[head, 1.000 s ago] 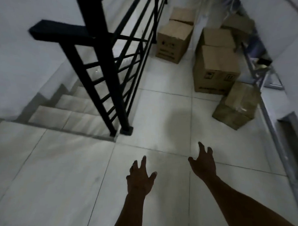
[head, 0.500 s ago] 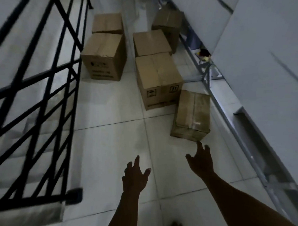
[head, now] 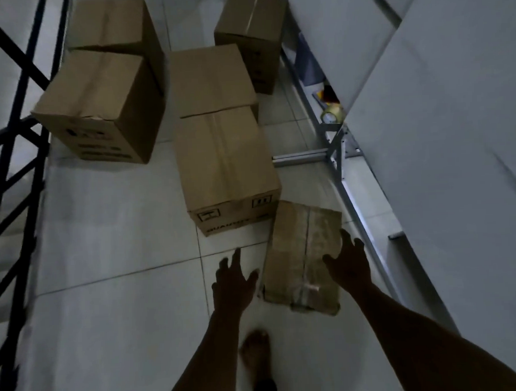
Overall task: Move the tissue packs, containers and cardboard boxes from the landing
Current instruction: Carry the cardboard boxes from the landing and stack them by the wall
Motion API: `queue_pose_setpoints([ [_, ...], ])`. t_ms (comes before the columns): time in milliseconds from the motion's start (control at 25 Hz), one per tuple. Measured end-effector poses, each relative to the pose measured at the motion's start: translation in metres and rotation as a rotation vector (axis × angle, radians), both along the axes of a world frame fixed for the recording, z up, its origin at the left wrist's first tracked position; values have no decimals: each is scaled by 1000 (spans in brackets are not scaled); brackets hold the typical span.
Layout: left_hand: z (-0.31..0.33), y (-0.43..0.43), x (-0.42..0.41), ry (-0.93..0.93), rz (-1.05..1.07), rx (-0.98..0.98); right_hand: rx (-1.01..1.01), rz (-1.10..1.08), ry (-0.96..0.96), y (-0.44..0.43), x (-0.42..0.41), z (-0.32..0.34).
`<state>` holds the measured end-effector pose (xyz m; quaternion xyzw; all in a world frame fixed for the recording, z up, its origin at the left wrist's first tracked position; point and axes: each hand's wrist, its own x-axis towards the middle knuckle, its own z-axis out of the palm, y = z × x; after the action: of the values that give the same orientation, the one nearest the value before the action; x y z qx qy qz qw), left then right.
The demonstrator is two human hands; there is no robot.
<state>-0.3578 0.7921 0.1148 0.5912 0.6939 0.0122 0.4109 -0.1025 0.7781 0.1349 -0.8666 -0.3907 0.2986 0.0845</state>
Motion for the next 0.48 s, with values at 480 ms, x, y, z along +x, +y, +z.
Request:
queue_pose_setpoints([
  [480,-27,231,-33,38,340,117,29,199,79,257,-23,-43],
])
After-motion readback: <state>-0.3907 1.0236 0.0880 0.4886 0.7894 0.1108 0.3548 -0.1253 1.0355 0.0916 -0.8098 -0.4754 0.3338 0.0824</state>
